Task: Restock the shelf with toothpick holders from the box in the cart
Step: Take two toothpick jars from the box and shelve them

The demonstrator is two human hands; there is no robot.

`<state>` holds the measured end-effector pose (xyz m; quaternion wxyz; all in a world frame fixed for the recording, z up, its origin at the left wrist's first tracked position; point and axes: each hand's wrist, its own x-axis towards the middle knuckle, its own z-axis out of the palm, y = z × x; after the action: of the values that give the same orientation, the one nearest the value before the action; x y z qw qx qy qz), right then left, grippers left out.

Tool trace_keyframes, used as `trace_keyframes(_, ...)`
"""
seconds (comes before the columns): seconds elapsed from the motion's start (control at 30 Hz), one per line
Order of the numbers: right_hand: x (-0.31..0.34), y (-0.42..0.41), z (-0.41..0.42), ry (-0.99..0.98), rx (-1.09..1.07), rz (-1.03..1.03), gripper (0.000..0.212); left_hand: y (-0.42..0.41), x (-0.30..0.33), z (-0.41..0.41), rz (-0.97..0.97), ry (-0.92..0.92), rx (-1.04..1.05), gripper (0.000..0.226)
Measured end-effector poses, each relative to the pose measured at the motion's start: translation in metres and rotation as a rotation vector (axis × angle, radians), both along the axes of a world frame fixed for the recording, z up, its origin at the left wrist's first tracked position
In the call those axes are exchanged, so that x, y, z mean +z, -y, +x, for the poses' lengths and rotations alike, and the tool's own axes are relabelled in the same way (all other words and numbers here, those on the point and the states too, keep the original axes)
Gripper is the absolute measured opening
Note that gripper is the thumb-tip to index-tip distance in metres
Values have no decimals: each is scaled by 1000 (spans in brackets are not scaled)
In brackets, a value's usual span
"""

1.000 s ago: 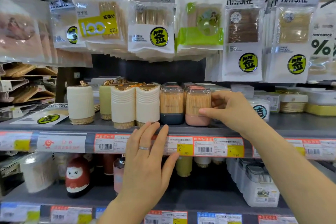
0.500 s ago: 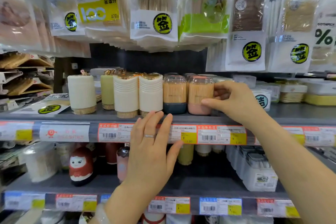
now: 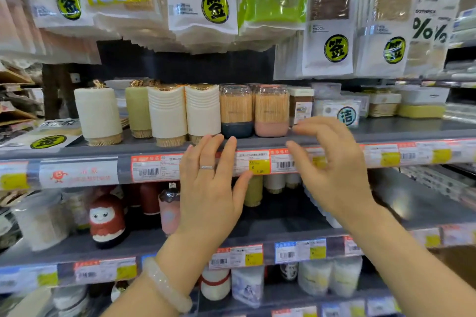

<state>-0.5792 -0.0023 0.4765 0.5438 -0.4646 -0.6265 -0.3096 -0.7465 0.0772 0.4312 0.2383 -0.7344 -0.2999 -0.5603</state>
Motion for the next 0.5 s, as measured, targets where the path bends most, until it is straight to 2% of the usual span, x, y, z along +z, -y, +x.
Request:
trace_keyframes(0.17,-33,16,-5,146,-88,-108,33,13,-7,6,-54,-14,8,54)
trace_keyframes(0.37,-72,47,10,195,-81,-217,30,65,-51,47,-83,-122,-239,50)
trace_keyframes(0.43,-95,63,27,202,-155,-323,30,78,-75,66,-157,-222,-234,51)
trace_keyframes(0.5,-122,84,49,233,-245,-530,41,91,-96,88,-329,-431,-214,61)
